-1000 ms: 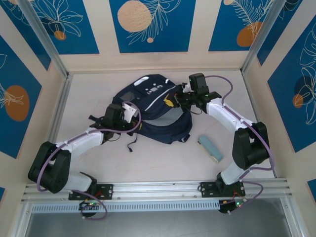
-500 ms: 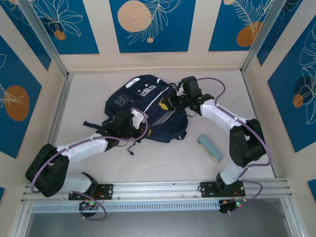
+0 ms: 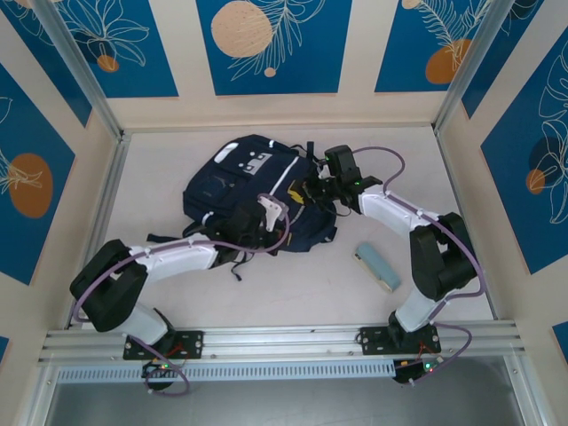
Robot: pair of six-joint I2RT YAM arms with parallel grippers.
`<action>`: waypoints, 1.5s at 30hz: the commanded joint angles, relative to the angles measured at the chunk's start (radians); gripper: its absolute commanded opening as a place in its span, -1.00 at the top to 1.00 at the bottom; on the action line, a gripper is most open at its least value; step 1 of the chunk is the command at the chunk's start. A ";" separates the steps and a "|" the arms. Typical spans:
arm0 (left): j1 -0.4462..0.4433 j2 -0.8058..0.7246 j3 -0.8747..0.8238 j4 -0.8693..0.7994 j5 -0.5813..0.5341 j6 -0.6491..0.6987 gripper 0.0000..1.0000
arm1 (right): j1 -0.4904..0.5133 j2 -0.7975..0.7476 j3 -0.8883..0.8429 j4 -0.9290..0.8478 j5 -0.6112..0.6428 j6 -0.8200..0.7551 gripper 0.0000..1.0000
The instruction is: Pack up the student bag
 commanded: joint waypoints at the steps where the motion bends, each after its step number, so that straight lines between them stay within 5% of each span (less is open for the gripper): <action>1: -0.032 -0.012 0.098 0.022 0.030 -0.039 0.54 | -0.012 -0.103 -0.048 -0.018 -0.022 -0.047 0.49; 4: -0.030 -0.038 0.120 -0.096 -0.021 -0.064 0.01 | -0.050 -0.194 -0.091 -0.091 0.001 -0.137 0.17; 10: -0.007 -0.139 0.109 -0.278 -0.155 -0.134 -0.33 | -0.060 -0.335 -0.113 -0.341 0.206 -0.423 -0.13; 15: 0.084 -0.222 0.085 -0.383 -0.231 -0.248 -0.50 | 0.001 -0.379 -0.153 -0.395 0.321 -0.619 -0.14; 25: 0.190 -0.285 0.052 -0.435 -0.258 -0.370 -0.74 | 0.158 -0.180 -0.058 -0.429 0.280 -0.948 -0.26; 35: 0.196 -0.208 -0.033 -0.207 -0.020 -0.599 -0.66 | 0.133 -0.101 -0.035 -0.279 0.177 -0.789 -0.39; 45: 0.189 -0.144 -0.045 -0.065 0.013 -0.695 -0.11 | 0.076 -0.165 -0.105 -0.178 0.125 -0.639 -0.22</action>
